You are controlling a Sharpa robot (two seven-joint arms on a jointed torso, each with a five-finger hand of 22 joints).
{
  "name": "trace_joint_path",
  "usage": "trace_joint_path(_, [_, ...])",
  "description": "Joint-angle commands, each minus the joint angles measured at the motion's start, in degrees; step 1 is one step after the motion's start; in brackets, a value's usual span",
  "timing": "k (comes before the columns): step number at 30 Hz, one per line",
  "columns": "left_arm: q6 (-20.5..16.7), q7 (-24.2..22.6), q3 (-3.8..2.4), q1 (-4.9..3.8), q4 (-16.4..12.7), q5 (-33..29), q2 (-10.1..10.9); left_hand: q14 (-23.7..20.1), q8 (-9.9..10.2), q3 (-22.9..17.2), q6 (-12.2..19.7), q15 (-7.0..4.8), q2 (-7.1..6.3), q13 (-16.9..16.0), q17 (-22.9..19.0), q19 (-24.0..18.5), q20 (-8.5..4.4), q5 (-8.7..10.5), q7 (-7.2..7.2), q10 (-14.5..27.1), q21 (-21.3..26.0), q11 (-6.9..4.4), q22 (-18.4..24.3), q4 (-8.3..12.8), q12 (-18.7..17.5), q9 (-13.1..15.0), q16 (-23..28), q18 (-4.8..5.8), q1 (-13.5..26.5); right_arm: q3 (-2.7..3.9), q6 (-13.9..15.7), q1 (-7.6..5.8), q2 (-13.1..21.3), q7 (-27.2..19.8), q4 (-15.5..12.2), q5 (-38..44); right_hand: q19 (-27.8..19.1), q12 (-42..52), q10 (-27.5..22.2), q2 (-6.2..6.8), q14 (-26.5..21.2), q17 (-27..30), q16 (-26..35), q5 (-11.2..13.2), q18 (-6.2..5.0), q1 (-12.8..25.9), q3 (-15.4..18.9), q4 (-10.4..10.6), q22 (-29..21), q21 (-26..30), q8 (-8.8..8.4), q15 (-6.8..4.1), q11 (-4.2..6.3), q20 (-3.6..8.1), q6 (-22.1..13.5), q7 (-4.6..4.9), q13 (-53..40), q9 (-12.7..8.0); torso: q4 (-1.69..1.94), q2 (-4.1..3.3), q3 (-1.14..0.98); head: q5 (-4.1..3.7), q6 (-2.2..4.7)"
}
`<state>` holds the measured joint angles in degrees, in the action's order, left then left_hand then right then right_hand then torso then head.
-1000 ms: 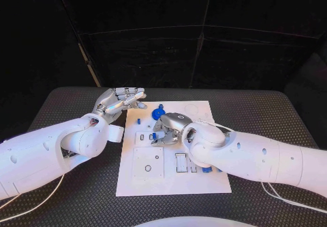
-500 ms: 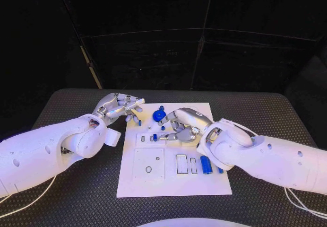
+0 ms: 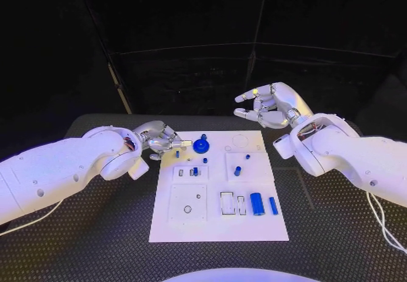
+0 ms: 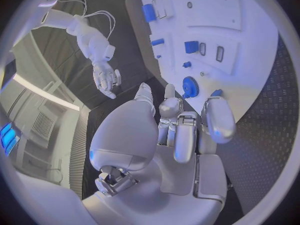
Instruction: Assemble the parts on the task board
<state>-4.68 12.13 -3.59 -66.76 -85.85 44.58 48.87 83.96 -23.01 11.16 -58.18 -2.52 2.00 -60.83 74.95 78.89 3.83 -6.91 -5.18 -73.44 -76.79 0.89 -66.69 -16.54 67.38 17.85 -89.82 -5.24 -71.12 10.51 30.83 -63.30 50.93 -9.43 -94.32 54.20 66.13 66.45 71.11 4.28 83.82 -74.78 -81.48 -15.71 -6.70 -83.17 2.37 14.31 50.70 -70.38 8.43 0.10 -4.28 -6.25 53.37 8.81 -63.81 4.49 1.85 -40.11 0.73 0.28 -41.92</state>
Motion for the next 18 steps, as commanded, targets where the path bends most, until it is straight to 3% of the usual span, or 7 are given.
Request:
trace_joint_path(1, [7.61,11.27,0.47,-1.18,0.66,10.45,-1.59,6.04,-3.03,0.84,0.33,-0.76,0.87,-4.64,15.05,1.38,-0.62,0.04,0.94,-2.62,-2.06,-0.78,-3.19,-0.05,4.28,2.12,-0.18,1.18,0.44,0.08,1.7,-0.3,0.08,-2.08,0.82,-6.49,-0.25,-0.43,-0.33,-0.38,2.38,0.24,0.39,-0.43,-1.06,0.18,0.5,0.05,-0.29,0.46,0.38,-0.4,0.36,0.16,0.46,0.02,0.29,0.07,0.24,0.83,-0.2,0.17,-0.31])
trace_joint_path(5, [10.98,14.3,2.42,-3.4,2.26,14.02,-4.47,6.04,-7.13,2.29,1.38,-1.35,1.7,-8.19,15.05,2.46,-1.17,0.32,1.73,-4.43,-3.81,-1.4,-6.1,-0.19,7.32,5.62,-0.18,1.69,2.59,0.17,1.15,-0.5,-0.13,-1.4,1.94,-7.09,-0.48,-0.83,-0.58,-0.38,2.28,0.75,0.75,-0.55,-1.15,0.43,0.77,0.09,-0.83,0.8,0.49,-0.44,0.39,0.21,0.44,-0.01,0.73,0.05,0.28,1.21,-0.34,0.32,-0.68])
trace_joint_path(8, [12.6,15.44,3.45,-4.3,3.62,15.45,-6.46,6.04,-8.17,2.83,1.94,-1.4,1.81,-8.8,15.05,2.66,-1.28,0.96,1.81,-4.7,-4.16,-1.49,-6.73,-0.22,7.81,6.68,-0.18,1.78,3.32,0.19,0.76,-0.56,-0.45,-0.84,2.66,-7.25,-0.63,-1.08,-0.74,-0.37,2.22,1.03,0.97,-0.63,-1.2,0.6,0.97,0.12,-1.19,1.05,0.56,-0.46,0.4,0.24,0.4,-0.03,1.0,0.03,0.37,1.39,-0.41,0.37,-0.78])
trace_joint_path(15, [14.97,16.65,4.5,-5.3,5.98,17.4,-10.09,6.04,-8.83,3.22,2.53,-1.44,1.77,-9.69,15.05,2.99,-1.33,1.36,1.83,-5.15,-4.62,-1.53,-7.58,-0.18,8.48,7.51,-0.18,1.94,3.74,0.2,0.32,-0.6,-0.97,-0.05,3.51,-7.37,-0.82,-1.63,-0.97,-0.66,2.16,1.55,1.49,-2.32,-1.3,0.58,1.44,-0.07,-2.0,1.71,0.85,-0.56,0.5,0.36,0.25,-0.09,1.6,-0.05,0.5,1.36,-0.44,0.29,-1.13])
trace_joint_path(18, [16.43,17.02,4.87,-5.61,6.98,17.9,-11.51,6.04,-8.86,3.39,2.83,-1.43,1.62,-9.77,15.05,2.97,-1.34,1.44,1.8,-5.19,-4.63,-1.51,-7.6,-0.2,8.55,7.7,-0.18,1.93,3.91,0.2,0.2,-0.61,-1.12,0.19,3.75,-7.38,-0.92,-1.79,-1.08,-0.69,2.11,1.82,1.69,-2.59,-1.34,0.57,1.54,-0.11,-2.27,1.9,0.88,-0.57,0.5,0.37,0.17,-0.09,1.79,-0.08,0.38,1.3,-0.44,0.45,-1.3])
